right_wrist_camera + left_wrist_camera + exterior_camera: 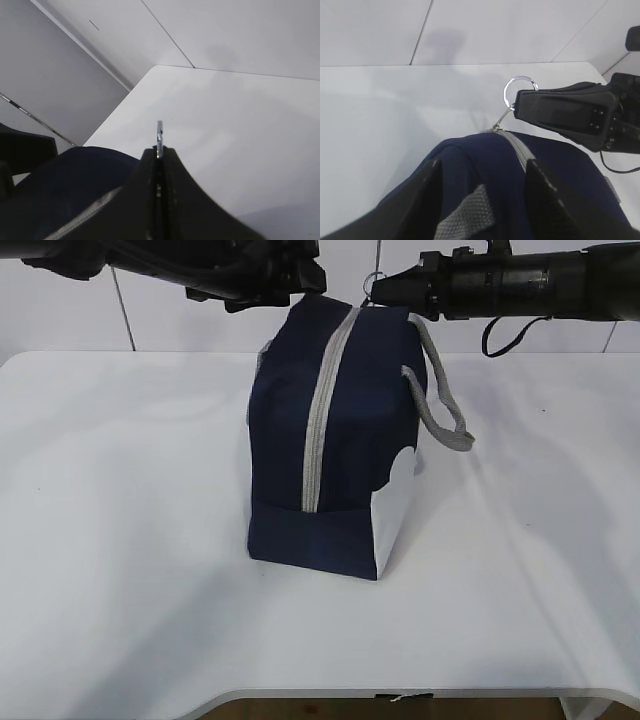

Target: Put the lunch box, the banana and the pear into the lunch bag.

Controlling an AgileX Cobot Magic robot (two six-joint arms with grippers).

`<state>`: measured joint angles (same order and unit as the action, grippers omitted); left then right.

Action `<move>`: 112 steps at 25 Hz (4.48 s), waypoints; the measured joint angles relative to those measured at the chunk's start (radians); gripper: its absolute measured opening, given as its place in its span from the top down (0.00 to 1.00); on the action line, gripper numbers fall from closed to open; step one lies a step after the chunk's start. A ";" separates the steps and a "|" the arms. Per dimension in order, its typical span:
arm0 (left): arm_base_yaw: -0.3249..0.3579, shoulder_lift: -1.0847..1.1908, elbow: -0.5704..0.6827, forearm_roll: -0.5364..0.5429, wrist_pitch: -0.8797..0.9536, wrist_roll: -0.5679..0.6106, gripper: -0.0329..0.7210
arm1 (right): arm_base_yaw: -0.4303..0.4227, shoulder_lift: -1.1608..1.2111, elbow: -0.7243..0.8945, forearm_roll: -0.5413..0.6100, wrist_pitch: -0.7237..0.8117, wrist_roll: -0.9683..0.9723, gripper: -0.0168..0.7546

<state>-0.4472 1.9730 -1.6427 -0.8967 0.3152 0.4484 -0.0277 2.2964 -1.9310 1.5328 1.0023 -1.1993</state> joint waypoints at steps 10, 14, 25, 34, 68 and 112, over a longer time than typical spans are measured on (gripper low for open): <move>-0.029 0.021 0.000 -0.004 -0.035 0.012 0.44 | 0.000 0.000 0.000 0.000 0.000 0.000 0.97; -0.029 0.040 0.000 -0.020 -0.049 0.012 0.58 | 0.000 0.000 0.000 0.000 0.000 0.000 0.97; -0.038 0.058 0.000 -0.030 -0.055 0.013 0.93 | 0.000 0.000 0.000 0.000 0.000 0.000 0.97; -0.040 0.028 0.000 -0.030 -0.013 0.051 0.93 | 0.000 0.000 0.000 0.036 -0.034 0.053 0.97; -0.097 -0.096 0.003 -0.004 0.047 0.188 0.94 | -0.010 0.001 -0.004 -0.086 0.028 0.322 0.89; -0.061 -0.058 0.003 0.127 0.097 0.188 0.36 | -0.032 -0.563 -0.001 -0.934 0.248 0.623 0.33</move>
<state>-0.5081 1.9150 -1.6392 -0.7700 0.4120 0.6366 -0.0592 1.7330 -1.9319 0.5988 1.2499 -0.5765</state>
